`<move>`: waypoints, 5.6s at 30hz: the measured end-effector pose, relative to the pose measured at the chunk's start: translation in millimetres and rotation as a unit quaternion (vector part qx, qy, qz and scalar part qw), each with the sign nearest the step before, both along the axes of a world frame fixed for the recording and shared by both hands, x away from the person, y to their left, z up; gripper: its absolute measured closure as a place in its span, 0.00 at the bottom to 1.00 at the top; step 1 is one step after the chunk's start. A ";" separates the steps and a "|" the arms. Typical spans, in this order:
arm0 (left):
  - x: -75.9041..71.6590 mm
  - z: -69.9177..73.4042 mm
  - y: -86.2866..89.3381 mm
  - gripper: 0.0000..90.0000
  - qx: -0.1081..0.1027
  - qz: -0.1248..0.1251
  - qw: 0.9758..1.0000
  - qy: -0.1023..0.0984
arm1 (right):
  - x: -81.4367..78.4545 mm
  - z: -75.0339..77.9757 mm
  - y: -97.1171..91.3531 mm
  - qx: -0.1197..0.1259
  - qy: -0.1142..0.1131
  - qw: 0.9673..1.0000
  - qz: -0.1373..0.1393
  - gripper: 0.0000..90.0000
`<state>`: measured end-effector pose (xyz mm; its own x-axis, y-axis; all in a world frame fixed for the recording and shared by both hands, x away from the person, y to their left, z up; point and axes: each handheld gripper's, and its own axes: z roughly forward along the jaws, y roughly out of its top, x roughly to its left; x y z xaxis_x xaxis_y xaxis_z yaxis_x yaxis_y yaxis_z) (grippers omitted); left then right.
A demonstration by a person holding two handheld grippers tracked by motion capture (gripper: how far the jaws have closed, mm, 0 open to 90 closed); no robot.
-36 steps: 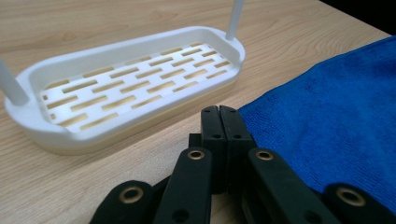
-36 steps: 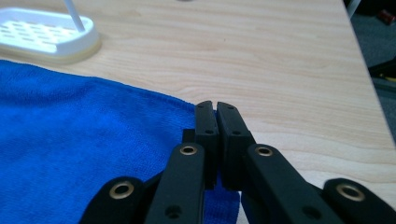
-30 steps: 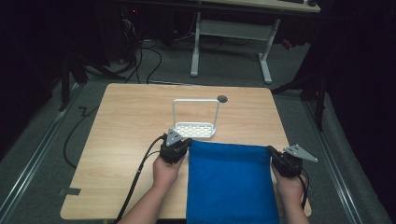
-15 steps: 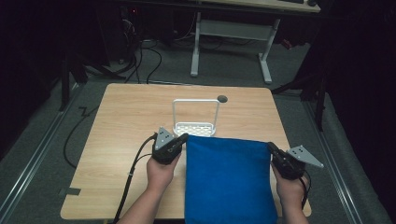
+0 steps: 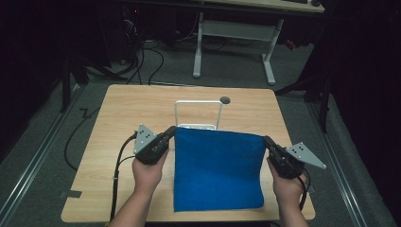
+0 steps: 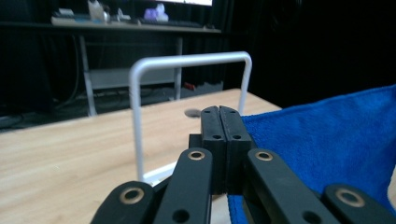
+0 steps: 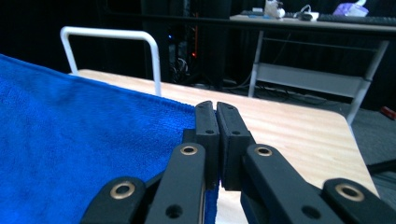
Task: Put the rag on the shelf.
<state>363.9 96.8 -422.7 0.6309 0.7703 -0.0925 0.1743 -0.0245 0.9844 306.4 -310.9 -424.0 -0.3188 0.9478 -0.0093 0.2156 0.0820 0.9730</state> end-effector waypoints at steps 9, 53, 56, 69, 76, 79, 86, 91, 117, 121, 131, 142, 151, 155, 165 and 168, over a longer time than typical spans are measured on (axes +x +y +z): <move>-5.3 20.9 28.5 1.00 -0.003 0.019 0.999 -0.032 | 7.0 23.9 26.6 0.001 -0.028 0.999 0.018 0.99; 43.1 102.3 45.5 1.00 0.009 0.066 0.993 -0.095 | 66.4 105.9 47.6 0.028 -0.094 0.995 0.027 0.99; 53.8 105.9 46.3 1.00 0.012 0.070 0.993 -0.093 | 73.5 110.5 49.9 0.024 -0.096 0.995 0.026 0.99; 98.4 124.3 39.9 1.00 0.042 0.093 0.989 -0.107 | 112.4 136.6 56.0 0.005 -0.111 0.994 0.013 0.99; 119.4 138.2 37.0 1.00 0.048 0.106 0.986 -0.119 | 137.7 143.9 57.5 0.001 -0.106 0.994 0.003 0.99; 126.5 141.3 37.3 1.00 0.055 0.109 0.985 -0.120 | 148.0 143.7 58.6 -0.005 -0.100 0.995 0.000 0.99; 139.7 138.3 37.7 1.00 0.061 0.112 0.984 -0.123 | 165.1 142.8 61.4 -0.028 -0.109 0.994 -0.005 0.99; 153.5 128.0 35.8 1.00 0.067 0.112 0.985 -0.113 | 180.3 139.7 62.3 -0.041 -0.101 0.994 -0.011 0.98; 183.3 14.9 27.3 1.00 0.133 0.094 0.987 -0.003 | 221.2 54.7 58.7 -0.069 0.005 0.998 0.004 0.98; 180.5 -3.0 26.7 1.00 0.133 0.090 0.987 0.015 | 219.8 32.1 54.5 -0.062 0.023 0.998 0.011 0.98; 169.8 -48.2 24.2 1.00 0.144 0.072 0.985 0.061 | 213.0 -16.5 49.0 -0.048 0.067 0.996 0.014 0.98; 165.9 -74.4 21.1 1.00 0.150 0.054 0.980 0.116 | 204.6 -52.9 46.9 -0.039 0.103 0.994 0.014 0.98; 159.7 -83.8 21.3 1.00 0.144 0.052 0.981 0.122 | 200.5 -65.4 44.2 -0.023 0.116 0.993 0.011 0.98; 158.9 -82.3 22.2 0.99 0.139 0.052 0.982 0.118 | 200.4 -62.2 45.4 -0.022 0.112 0.993 0.011 0.97; 156.8 -76.0 21.2 0.87 0.135 0.057 0.983 0.108 | 199.2 -55.2 42.1 -0.018 0.108 0.994 0.009 0.91; 156.9 -75.3 20.9 0.83 0.134 0.063 0.983 0.110 | 198.5 -52.3 40.5 -0.017 0.106 0.994 0.009 0.88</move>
